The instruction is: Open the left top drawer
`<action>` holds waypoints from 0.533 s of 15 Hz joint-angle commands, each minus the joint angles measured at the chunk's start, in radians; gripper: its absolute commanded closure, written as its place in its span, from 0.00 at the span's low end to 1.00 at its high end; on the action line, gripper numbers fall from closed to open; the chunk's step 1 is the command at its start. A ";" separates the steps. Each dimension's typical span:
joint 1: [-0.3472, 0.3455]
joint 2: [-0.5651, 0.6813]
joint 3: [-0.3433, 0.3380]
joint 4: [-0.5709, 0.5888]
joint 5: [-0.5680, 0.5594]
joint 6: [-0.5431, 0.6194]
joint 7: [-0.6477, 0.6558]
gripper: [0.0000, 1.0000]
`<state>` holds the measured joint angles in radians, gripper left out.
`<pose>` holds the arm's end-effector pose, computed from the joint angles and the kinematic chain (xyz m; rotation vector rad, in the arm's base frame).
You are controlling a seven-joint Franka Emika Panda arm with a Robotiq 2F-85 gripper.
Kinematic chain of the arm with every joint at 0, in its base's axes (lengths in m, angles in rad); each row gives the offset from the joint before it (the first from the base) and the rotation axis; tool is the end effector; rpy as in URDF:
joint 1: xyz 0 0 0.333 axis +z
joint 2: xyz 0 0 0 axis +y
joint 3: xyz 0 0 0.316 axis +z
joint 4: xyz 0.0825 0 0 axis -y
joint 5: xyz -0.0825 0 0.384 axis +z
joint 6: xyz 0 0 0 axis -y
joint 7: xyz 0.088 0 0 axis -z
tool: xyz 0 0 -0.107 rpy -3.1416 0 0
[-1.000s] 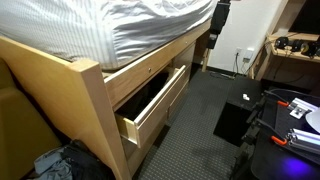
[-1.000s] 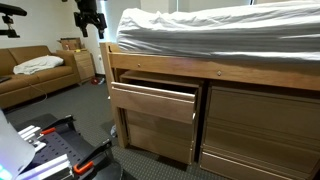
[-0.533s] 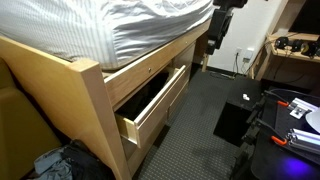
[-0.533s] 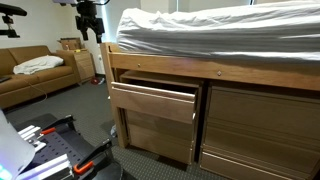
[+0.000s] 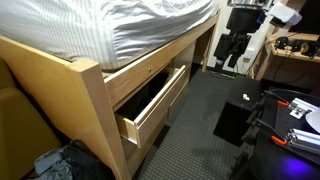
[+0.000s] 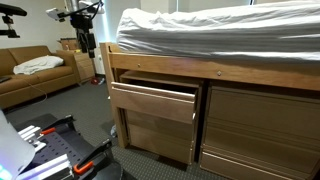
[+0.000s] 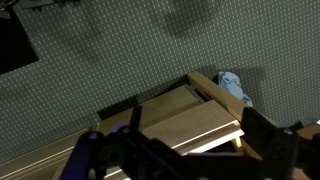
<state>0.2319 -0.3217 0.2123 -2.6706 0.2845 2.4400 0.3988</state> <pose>0.3690 0.1724 0.3468 -2.9783 0.2567 -0.0476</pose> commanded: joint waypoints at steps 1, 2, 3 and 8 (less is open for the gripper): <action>-0.089 0.030 0.055 -0.007 -0.125 0.070 0.171 0.00; -0.095 0.051 0.042 -0.028 -0.111 0.134 0.194 0.00; -0.111 0.081 0.047 -0.055 -0.117 0.203 0.247 0.00; -0.156 0.323 0.038 -0.128 -0.133 0.526 0.497 0.00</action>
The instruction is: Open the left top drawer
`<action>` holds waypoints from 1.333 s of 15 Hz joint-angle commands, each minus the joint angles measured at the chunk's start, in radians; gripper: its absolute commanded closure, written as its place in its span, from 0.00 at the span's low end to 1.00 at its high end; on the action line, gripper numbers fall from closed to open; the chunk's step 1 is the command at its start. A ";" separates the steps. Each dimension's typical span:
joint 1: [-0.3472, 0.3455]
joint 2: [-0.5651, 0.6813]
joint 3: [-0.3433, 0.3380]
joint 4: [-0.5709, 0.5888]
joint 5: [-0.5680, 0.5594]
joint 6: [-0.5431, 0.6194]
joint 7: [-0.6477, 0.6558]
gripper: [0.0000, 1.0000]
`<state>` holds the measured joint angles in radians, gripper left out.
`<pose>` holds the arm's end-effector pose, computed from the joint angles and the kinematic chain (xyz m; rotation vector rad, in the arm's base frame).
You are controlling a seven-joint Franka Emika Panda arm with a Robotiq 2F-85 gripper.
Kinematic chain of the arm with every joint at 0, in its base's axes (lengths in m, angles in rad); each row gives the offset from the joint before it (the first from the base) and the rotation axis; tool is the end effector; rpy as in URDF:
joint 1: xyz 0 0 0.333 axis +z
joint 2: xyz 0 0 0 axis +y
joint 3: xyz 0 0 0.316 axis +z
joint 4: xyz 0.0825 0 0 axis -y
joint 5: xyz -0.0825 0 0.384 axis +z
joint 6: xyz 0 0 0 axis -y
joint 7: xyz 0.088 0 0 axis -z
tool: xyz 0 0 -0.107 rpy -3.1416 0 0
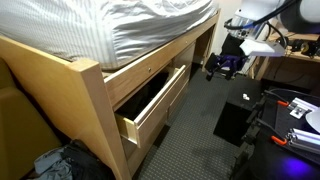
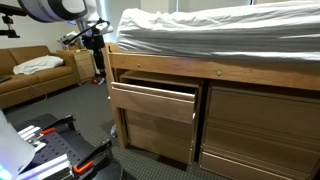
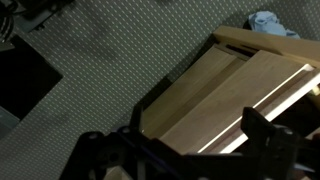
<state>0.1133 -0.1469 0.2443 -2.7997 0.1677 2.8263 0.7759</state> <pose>0.3720 0.1264 0.2655 -2.8953 0.8527 -0.1945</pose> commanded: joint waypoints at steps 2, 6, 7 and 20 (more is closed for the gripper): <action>0.005 0.099 -0.024 -0.002 0.000 0.092 0.092 0.00; 0.016 0.137 -0.035 0.015 0.001 0.109 0.097 0.00; 0.006 0.140 -0.040 0.024 -0.074 0.102 0.149 0.00; -0.130 0.574 0.203 0.243 0.408 0.397 0.185 0.00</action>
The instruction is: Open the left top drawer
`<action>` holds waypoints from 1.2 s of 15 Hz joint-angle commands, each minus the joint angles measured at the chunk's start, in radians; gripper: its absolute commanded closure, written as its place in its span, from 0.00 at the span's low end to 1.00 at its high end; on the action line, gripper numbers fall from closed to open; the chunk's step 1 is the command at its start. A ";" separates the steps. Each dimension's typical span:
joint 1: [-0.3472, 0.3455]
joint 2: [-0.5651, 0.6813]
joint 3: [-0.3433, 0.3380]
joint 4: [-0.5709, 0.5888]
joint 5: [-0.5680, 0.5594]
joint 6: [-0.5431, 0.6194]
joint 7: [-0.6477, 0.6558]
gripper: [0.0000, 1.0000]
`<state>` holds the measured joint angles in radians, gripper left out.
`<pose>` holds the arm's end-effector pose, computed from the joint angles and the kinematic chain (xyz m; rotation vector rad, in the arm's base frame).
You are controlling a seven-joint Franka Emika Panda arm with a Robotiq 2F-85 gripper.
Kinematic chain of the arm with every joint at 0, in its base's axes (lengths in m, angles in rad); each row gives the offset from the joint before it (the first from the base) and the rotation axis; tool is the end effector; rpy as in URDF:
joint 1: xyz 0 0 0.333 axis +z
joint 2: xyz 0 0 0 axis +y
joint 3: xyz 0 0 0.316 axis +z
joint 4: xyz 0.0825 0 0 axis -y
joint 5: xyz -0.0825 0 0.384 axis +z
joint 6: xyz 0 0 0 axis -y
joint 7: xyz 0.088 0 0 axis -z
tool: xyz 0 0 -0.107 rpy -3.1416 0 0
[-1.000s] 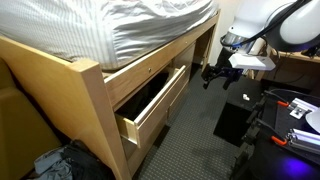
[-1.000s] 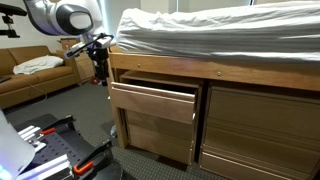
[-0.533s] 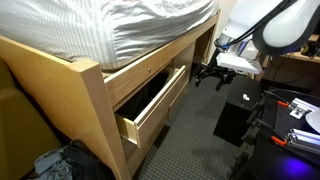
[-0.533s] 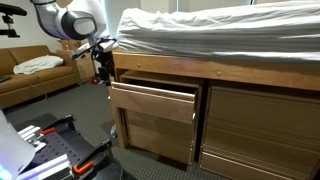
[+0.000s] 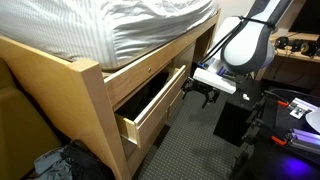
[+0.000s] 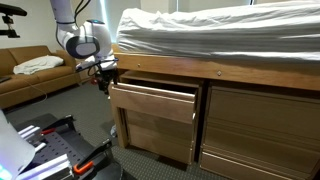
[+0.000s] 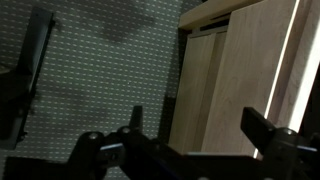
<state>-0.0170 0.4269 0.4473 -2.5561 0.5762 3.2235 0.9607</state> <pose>0.4235 0.1556 0.1453 -2.3737 1.5732 -0.0564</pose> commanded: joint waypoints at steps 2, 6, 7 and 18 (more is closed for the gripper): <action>0.149 0.004 -0.134 -0.018 0.002 0.144 0.020 0.00; 0.402 0.055 -0.382 0.071 0.100 0.241 -0.040 0.00; 0.426 0.089 -0.402 0.090 0.122 0.254 -0.033 0.00; 0.345 0.206 -0.346 0.225 0.116 0.231 0.016 0.00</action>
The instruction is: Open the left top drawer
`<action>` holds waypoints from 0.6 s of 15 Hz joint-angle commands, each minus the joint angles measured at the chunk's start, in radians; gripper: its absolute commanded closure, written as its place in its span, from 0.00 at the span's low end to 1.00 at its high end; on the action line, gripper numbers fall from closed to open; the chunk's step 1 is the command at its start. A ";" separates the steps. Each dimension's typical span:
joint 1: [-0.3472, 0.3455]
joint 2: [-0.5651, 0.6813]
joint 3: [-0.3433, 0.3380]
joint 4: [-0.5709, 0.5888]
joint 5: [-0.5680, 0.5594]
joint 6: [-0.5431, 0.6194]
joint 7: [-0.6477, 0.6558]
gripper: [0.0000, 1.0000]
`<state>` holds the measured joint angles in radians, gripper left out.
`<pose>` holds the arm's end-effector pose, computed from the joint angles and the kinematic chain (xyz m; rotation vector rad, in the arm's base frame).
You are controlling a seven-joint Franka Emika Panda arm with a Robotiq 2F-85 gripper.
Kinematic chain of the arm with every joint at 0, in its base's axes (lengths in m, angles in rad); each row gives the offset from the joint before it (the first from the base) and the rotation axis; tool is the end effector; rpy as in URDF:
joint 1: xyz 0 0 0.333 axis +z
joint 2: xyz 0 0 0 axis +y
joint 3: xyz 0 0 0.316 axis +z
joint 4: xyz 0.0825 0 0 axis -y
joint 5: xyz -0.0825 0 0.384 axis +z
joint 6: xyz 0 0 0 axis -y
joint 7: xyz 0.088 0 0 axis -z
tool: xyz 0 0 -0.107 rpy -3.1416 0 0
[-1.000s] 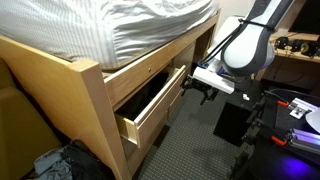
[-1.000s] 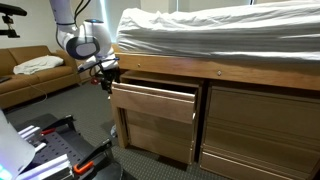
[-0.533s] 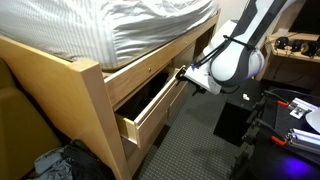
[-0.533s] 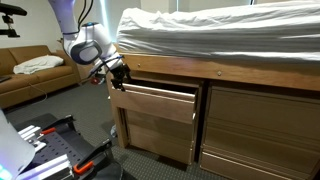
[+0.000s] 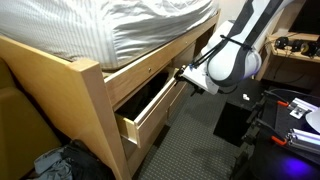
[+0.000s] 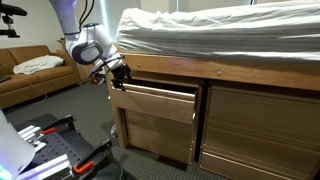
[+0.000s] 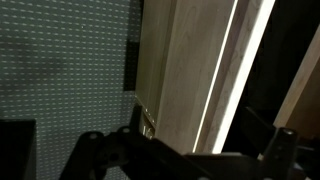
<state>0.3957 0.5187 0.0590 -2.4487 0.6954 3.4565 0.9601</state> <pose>0.4605 0.1439 0.1431 -2.3029 1.6314 -0.5119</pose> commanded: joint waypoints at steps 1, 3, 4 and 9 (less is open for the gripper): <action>-0.076 0.162 0.044 0.173 -0.006 -0.005 0.028 0.00; -0.097 0.242 0.054 0.280 -0.016 -0.005 0.038 0.00; -0.095 0.274 0.047 0.329 -0.012 -0.004 0.035 0.00; -0.080 0.313 0.031 0.405 0.015 -0.003 0.007 0.00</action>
<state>0.3238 0.8330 0.0800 -2.0443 0.6927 3.4538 0.9901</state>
